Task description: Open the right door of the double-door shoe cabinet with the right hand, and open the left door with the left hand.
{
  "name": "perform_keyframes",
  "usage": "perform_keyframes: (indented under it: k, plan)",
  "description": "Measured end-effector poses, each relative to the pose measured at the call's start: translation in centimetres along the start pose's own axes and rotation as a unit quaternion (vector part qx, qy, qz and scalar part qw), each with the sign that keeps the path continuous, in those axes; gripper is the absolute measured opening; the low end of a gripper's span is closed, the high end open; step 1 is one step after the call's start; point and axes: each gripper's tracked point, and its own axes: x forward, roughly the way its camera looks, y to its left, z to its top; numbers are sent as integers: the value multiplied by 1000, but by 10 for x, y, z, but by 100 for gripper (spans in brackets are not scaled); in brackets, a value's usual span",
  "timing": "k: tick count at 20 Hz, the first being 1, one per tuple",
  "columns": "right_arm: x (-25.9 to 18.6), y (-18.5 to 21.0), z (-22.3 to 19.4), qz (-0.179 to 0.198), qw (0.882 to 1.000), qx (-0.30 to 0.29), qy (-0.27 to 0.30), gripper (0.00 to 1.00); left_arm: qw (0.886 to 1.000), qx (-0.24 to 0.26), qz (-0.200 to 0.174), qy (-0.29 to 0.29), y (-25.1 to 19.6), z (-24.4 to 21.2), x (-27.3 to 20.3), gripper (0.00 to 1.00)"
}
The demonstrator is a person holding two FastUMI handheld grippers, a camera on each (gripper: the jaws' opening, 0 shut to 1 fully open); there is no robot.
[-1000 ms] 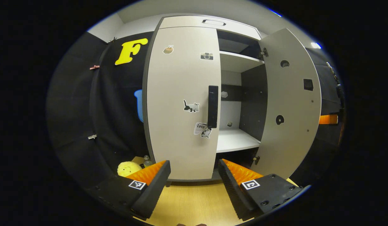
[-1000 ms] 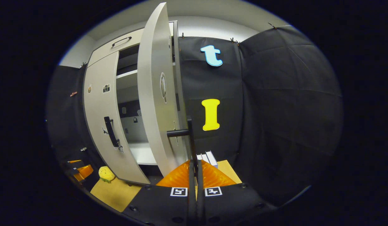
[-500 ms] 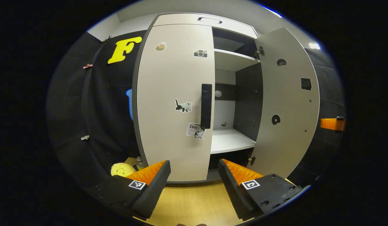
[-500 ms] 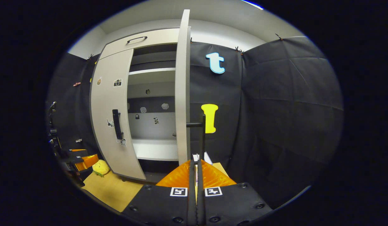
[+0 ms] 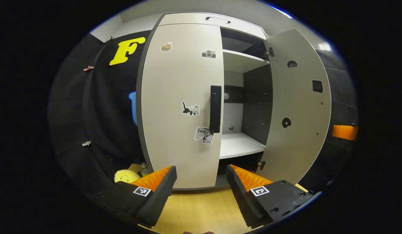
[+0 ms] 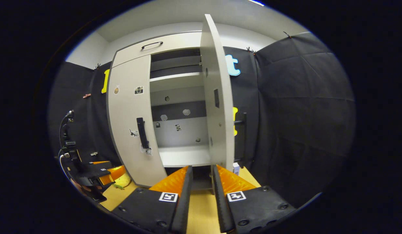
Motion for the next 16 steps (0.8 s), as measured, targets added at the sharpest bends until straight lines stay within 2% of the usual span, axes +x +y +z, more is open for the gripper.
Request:
perform_keyframes:
  k: [1,2,4,6,11,12,13,16]
  plan:
    - [2,10,-4,8,1000,7,1,46,1000,2,1,-2,0,2,1,95]
    - [7,19,-8,15,1000,5,-1,64,1000,5,3,-4,2,6,2,95]
    - [16,29,-15,17,1000,-13,-3,67,1000,8,11,-11,7,11,4,95]
    - [31,35,-26,27,999,-15,8,76,1000,4,15,-14,9,14,7,95]
    - [75,55,-34,49,998,-26,15,83,999,7,30,-23,13,33,28,95]
    - [82,58,-37,54,998,-31,16,96,999,11,34,-24,13,39,34,95]
    - [88,60,-39,57,998,-34,15,100,999,13,36,-26,12,44,41,95]
    - [109,64,-41,66,997,-37,11,100,999,11,36,-37,5,66,64,95]
